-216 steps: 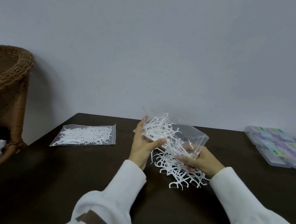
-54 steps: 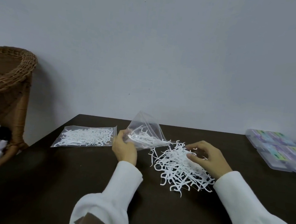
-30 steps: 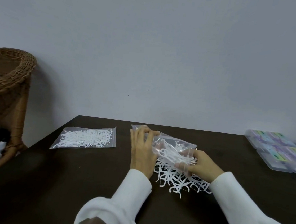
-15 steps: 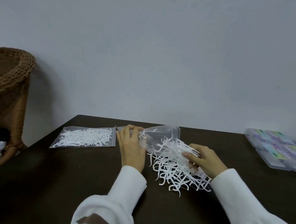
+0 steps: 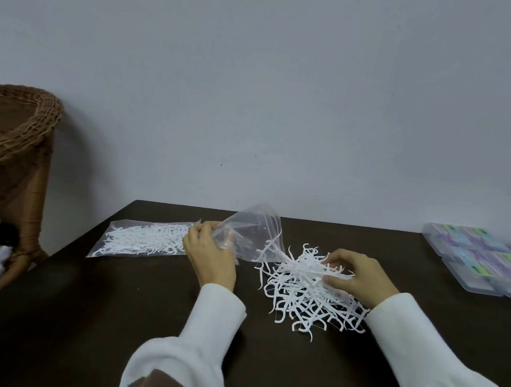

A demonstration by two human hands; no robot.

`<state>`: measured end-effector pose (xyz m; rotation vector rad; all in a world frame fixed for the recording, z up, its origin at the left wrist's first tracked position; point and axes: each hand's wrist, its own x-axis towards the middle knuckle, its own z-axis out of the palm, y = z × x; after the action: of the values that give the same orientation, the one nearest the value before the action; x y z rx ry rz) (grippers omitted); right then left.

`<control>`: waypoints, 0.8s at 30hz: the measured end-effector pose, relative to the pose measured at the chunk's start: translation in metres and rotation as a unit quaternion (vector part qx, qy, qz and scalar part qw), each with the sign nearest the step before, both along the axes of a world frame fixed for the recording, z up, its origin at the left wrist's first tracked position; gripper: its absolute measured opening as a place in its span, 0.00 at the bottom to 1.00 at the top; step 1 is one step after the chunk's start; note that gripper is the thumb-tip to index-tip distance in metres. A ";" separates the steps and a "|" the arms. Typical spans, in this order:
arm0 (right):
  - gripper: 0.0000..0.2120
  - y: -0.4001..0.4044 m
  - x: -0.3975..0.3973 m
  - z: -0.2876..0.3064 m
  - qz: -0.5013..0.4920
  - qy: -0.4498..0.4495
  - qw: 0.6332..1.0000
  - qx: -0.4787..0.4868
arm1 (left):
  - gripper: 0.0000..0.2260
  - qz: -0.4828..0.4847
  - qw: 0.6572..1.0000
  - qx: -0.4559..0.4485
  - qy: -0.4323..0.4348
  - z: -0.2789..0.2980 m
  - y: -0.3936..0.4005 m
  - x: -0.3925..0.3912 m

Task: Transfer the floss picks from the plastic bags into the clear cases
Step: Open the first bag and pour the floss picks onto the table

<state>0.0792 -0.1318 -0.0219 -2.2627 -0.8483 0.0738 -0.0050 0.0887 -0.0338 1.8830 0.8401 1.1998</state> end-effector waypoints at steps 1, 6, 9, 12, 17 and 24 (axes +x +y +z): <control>0.13 0.000 0.000 0.000 -0.002 -0.007 1.000 0.007 | 0.15 0.000 1.000 -0.006 -0.005 0.002 -0.001 0.000; 0.25 0.002 -0.005 0.002 0.006 -0.049 0.998 0.026 | 0.16 -0.004 1.000 -0.026 -0.014 0.007 -0.007 -0.002; 0.25 0.006 -0.010 0.004 0.036 -0.052 0.997 0.042 | 0.12 -0.014 0.999 -0.028 -0.032 0.008 -0.011 -0.001; 0.21 0.009 -0.014 0.005 0.056 -0.048 0.995 0.062 | 0.10 -0.022 0.998 -0.037 -0.042 0.007 -0.010 0.000; 0.14 0.015 -0.021 0.004 0.089 -0.015 0.989 0.114 | 0.10 -0.026 0.998 -0.026 -0.048 0.002 -0.014 0.003; 0.08 0.018 -0.020 0.001 0.054 -0.047 0.980 0.183 | 0.08 -0.045 0.998 -0.009 -0.053 0.000 -0.022 0.006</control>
<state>0.0590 -0.1143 -0.0207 -1.8867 -0.9505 -0.1314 0.0006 0.0666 -0.0335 1.8058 0.6990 1.2219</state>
